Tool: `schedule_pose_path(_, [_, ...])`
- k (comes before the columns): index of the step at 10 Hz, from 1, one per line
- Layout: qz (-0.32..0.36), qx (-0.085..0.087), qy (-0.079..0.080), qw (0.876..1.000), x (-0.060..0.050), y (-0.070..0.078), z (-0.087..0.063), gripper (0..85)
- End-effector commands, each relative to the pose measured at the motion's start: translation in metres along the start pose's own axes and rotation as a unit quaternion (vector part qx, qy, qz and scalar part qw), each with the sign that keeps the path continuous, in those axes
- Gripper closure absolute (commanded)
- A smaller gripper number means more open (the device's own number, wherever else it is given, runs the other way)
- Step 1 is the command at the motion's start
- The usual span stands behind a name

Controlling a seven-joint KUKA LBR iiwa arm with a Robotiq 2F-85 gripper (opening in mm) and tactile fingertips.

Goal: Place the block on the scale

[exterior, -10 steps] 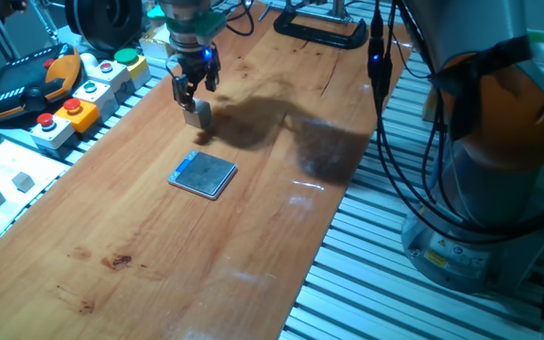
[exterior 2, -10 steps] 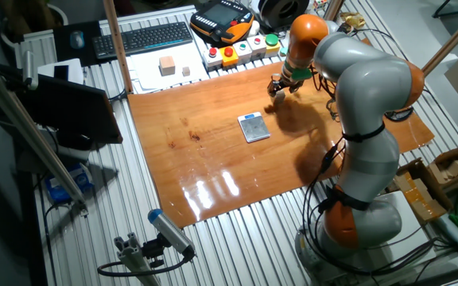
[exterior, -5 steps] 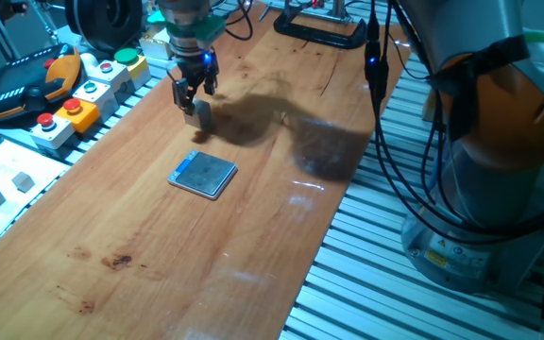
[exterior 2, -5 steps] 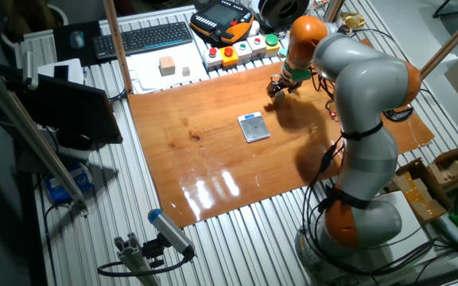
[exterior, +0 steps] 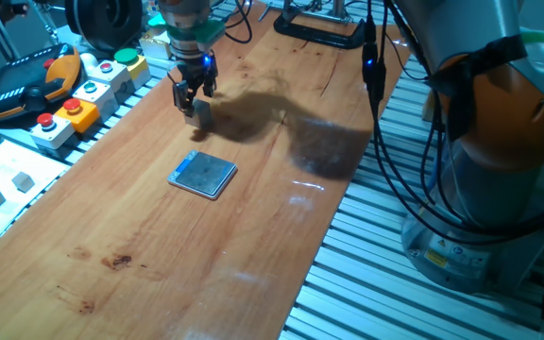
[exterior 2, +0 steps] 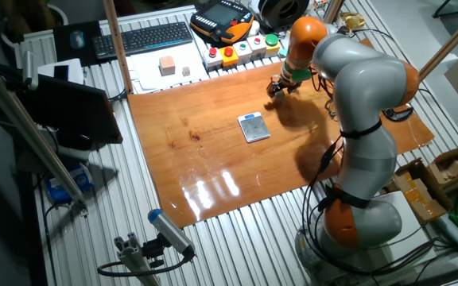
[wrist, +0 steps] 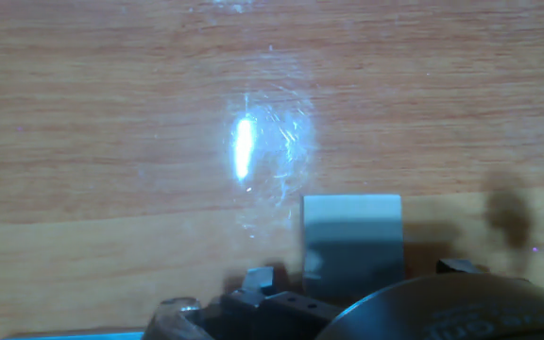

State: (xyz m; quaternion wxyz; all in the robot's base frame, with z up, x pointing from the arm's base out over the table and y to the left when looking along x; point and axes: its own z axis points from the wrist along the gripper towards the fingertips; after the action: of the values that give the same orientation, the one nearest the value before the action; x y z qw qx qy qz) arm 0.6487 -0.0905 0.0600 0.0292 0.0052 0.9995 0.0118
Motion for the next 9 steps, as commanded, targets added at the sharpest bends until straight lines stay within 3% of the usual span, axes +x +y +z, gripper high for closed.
schedule_pose_path(1, [-0.002,0.000,0.000,1.000,-0.001,0.000,0.002,1.0])
schedule_pose_path(9, [-0.004,-0.011,0.001,1.000,-0.008,-0.003,0.016,1.7])
